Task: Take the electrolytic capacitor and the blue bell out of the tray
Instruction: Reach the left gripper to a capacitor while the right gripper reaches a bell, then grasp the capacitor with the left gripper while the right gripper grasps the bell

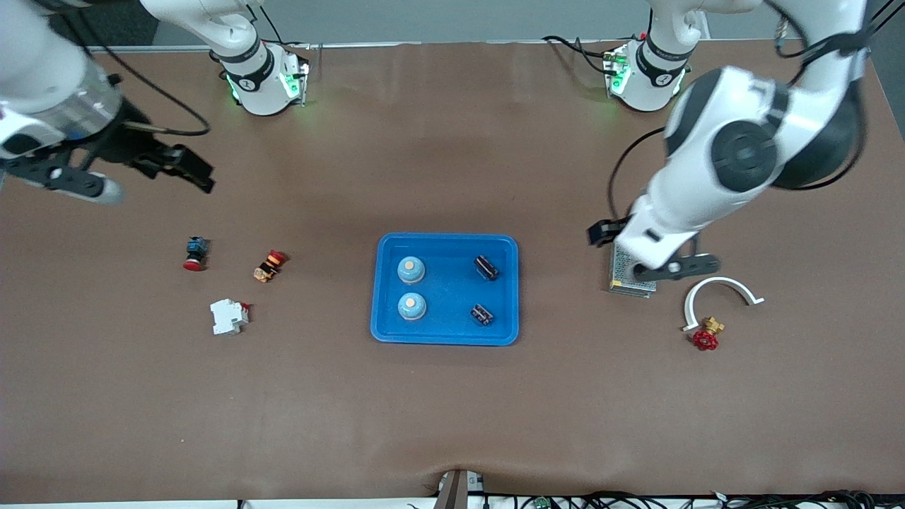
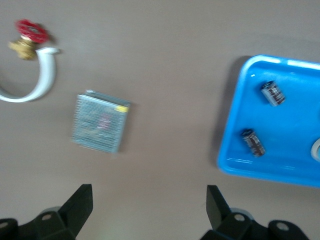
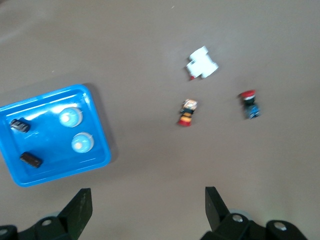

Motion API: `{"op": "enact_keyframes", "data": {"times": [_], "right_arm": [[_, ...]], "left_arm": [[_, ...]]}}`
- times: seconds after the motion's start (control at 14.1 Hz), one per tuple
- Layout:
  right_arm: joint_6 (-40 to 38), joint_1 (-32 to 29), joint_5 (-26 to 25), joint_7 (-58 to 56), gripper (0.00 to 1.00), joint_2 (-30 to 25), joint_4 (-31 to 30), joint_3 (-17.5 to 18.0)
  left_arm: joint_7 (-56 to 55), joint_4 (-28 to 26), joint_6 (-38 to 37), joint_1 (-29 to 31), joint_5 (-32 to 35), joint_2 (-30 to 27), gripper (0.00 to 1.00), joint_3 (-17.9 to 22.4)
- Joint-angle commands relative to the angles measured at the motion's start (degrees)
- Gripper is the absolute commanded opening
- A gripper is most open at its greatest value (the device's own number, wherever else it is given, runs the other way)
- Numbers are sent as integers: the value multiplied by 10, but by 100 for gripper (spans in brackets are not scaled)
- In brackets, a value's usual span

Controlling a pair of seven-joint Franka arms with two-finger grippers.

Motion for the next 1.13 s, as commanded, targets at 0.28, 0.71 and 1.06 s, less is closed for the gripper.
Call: {"op": "enact_keyframes", "data": {"times": [0.28, 0.71, 1.06], "right_arm": [[90, 149, 3, 183, 100, 35, -44, -6], [178, 217, 3, 183, 100, 150, -40, -6], [263, 218, 2, 148, 100, 222, -38, -6]], "left_arm": [[-165, 11, 138, -87, 4, 118, 100, 3], [-319, 12, 260, -135, 4, 205, 85, 4], [-367, 9, 280, -150, 3, 239, 71, 4]]}}
